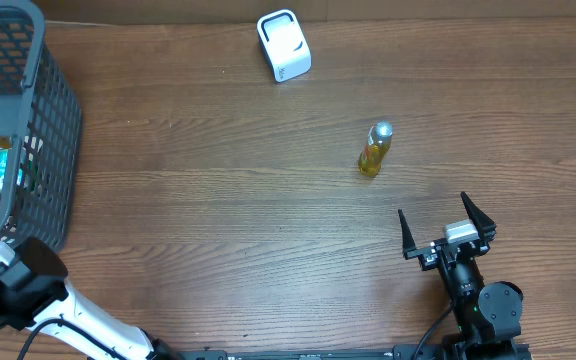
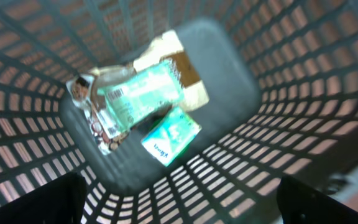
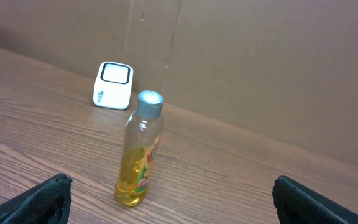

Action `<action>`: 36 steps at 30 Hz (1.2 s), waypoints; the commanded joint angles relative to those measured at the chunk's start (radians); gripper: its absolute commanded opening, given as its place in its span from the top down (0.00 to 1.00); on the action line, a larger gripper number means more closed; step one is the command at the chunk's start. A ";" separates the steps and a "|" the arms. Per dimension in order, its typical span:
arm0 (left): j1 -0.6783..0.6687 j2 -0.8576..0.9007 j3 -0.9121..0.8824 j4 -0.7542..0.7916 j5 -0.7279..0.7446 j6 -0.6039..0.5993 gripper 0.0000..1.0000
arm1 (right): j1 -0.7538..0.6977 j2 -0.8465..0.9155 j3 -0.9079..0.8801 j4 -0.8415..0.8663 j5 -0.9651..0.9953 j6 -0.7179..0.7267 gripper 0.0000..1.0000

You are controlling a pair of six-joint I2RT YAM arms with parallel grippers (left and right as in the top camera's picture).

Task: Scan the item barcode
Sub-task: 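Move the left gripper back into the grey basket, then grasp the green-capped jar in the basket with the left gripper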

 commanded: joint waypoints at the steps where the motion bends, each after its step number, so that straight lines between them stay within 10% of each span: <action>1: 0.003 0.032 -0.058 -0.002 0.016 0.053 0.00 | 0.004 -0.007 -0.011 0.003 0.002 0.004 0.00; 36: 0.006 0.050 -0.759 0.393 0.085 0.229 0.01 | 0.004 -0.007 -0.011 0.003 0.002 0.004 0.00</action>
